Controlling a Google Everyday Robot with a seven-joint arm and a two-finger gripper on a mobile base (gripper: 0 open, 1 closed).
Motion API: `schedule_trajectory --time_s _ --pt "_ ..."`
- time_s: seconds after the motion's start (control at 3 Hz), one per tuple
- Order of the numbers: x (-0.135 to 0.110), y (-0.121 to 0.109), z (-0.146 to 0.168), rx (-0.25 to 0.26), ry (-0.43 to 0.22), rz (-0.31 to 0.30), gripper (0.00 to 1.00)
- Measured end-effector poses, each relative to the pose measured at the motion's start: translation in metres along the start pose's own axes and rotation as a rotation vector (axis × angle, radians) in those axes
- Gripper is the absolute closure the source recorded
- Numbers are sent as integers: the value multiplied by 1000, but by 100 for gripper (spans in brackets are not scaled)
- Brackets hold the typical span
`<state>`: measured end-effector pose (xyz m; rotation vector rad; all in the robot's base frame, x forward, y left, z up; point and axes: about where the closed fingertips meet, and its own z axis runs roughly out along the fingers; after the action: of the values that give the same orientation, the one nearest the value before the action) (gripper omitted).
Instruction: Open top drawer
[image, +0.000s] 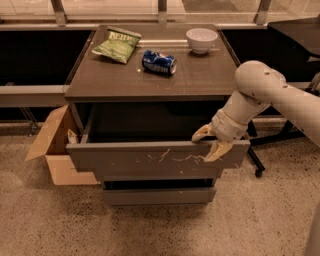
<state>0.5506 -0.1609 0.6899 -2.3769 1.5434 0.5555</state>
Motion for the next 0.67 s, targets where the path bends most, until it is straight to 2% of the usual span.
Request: schedule_trajectory --time_s 0.33,0.67 --pt "-11 9 -6 -4 -3 -17 89" --pt "-17 18 -7 -9 -18 -20 100"
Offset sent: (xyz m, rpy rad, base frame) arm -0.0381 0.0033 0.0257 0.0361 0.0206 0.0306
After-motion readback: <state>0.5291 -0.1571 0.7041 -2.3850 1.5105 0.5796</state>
